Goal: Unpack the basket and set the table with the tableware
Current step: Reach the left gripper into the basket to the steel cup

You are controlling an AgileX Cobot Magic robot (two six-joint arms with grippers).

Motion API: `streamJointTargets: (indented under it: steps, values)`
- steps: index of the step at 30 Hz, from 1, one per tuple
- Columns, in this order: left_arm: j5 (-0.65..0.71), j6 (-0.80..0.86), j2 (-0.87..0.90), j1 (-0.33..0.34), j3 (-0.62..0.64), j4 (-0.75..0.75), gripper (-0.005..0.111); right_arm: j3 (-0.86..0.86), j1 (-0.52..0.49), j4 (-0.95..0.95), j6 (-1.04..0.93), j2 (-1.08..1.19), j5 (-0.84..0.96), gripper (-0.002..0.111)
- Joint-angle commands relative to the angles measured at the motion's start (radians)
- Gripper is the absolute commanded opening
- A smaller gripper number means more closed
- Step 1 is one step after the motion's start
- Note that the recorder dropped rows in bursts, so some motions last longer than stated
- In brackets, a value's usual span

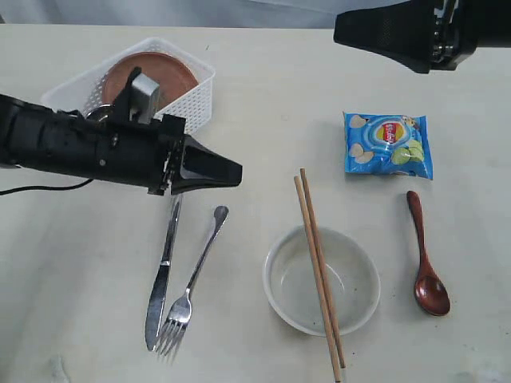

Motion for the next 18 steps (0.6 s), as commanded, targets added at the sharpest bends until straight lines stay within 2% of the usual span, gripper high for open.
streamJointTargets:
  steps: [1, 2, 7, 10, 12, 14, 16, 18]
  values:
    - [-0.062, -0.029, -0.148, 0.002, -0.003, -0.004, 0.000, -0.005, -0.004, 0.000, -0.016, -0.008, 0.014, 0.068]
    - [-0.096, -0.042, -0.173, 0.002, -0.003, -0.004, 0.000, -0.005, -0.004, 0.000, -0.016, -0.008, 0.014, 0.068]
    - [-0.587, -0.146, -0.488, 0.002, -0.031, 0.272, 0.000, -0.005, -0.004, 0.000, -0.016, -0.008, 0.009, 0.068]
    - [-0.780, -0.390, -0.596, 0.002, -0.117, 0.573, 0.000, -0.005, -0.004, 0.000, -0.023, -0.008, 0.005, 0.068]
    - [-0.785, -0.644, -0.581, 0.002, -0.178, 0.915, 0.000, -0.005, -0.004, 0.000, -0.027, -0.008, 0.003, 0.068]
    - [-0.738, -0.821, -0.539, 0.002, -0.219, 1.181, 0.001, -0.005, -0.004, -0.006, -0.027, -0.008, 0.003, 0.068]
    - [-0.643, -0.964, -0.486, 0.002, -0.269, 1.413, 0.005, -0.005, -0.004, -0.016, -0.027, -0.008, 0.003, 0.068]
    - [-0.544, -1.049, -0.424, 0.002, -0.317, 1.570, 0.017, -0.005, -0.004, -0.029, -0.027, -0.008, 0.002, 0.068]
